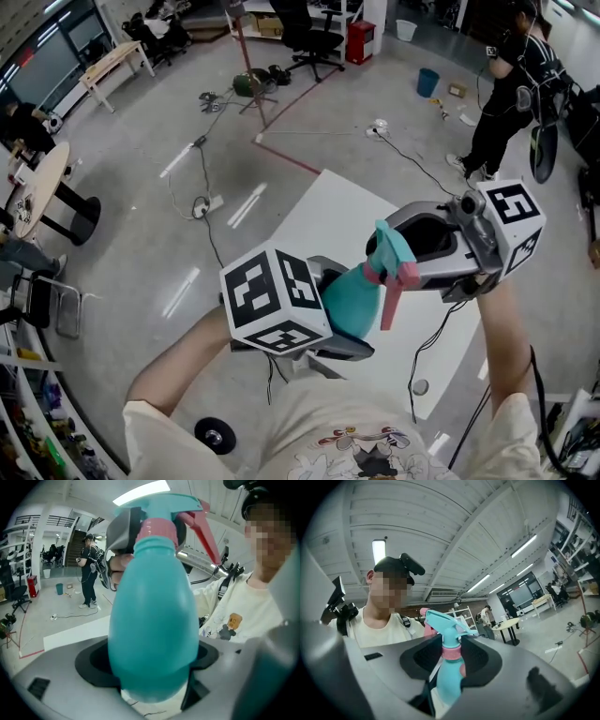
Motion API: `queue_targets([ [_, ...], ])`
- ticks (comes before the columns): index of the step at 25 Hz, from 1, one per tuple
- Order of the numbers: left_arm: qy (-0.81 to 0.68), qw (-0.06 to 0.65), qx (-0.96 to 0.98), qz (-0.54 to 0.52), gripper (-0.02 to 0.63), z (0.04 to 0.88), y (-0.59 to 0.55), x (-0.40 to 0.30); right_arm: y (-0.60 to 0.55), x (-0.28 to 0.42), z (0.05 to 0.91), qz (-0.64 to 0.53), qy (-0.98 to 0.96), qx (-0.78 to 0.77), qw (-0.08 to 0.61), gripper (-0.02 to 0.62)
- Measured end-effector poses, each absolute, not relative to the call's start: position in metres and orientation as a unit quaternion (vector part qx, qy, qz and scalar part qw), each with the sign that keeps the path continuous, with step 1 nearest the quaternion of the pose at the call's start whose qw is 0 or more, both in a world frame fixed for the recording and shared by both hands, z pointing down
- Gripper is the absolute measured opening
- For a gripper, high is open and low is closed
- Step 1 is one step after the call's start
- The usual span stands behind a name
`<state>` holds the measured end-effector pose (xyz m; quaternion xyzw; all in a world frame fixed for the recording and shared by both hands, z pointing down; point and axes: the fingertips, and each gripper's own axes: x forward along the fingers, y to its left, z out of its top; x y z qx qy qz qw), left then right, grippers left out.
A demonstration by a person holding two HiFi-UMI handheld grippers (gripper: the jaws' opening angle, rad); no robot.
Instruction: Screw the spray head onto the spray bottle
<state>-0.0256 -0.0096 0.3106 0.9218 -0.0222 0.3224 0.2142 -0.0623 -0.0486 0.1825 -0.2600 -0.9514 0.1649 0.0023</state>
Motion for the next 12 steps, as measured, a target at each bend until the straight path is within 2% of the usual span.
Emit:
queue_targets([
  [12,0.037,0.187,0.916,0.354,0.425,0.311,0.025,-0.02,-0.011,-0.052,0.18,0.103,-0.935,-0.34,-0.01,0.121],
])
